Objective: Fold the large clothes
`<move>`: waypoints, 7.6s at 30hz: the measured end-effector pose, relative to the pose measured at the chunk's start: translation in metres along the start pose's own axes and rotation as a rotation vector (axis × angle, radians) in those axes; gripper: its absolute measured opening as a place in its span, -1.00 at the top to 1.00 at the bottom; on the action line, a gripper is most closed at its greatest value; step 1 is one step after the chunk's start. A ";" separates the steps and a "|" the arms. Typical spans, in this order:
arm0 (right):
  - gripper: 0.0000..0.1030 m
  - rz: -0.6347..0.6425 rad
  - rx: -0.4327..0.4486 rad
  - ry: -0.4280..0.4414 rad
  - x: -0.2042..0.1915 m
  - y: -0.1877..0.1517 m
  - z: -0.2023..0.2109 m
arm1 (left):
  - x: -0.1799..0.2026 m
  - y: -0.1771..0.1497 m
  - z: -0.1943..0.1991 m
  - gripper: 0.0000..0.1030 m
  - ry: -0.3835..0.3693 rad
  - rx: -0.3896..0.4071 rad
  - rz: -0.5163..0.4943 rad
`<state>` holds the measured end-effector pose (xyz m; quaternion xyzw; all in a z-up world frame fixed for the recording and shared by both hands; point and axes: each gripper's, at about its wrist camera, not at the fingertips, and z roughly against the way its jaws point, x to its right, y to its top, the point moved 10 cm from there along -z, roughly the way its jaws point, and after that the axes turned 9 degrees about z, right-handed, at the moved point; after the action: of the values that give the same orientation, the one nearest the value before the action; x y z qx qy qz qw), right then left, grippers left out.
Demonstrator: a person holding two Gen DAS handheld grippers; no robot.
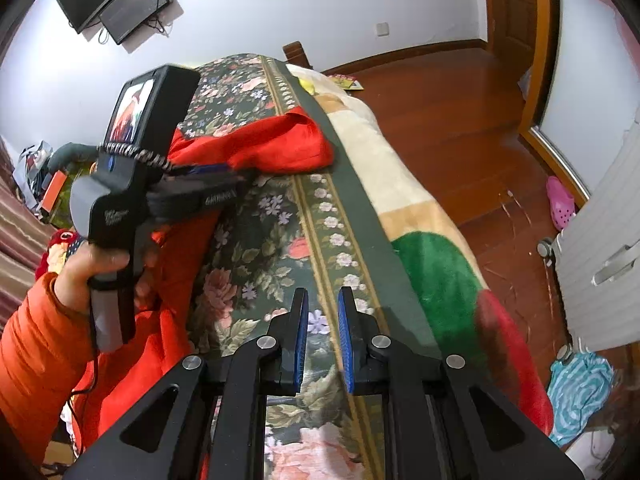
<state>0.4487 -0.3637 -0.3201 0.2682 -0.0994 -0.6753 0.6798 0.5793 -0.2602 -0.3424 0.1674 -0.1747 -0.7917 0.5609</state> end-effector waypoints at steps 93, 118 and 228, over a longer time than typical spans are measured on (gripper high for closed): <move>-0.33 0.284 -0.105 0.203 -0.260 0.248 -0.271 | -0.408 -0.006 -0.008 -0.43 -0.031 0.142 0.479; 0.71 0.529 0.167 0.195 -0.301 0.186 -0.080 | -0.328 -0.056 0.162 0.83 0.054 0.384 0.259; 0.76 0.298 0.050 0.233 -0.197 0.106 -0.071 | -0.356 -0.210 0.156 0.77 -0.218 0.326 0.662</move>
<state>0.5625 -0.1620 -0.2815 0.3438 -0.0753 -0.5287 0.7724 0.4454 0.1552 -0.2775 0.1038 -0.4016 -0.5428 0.7303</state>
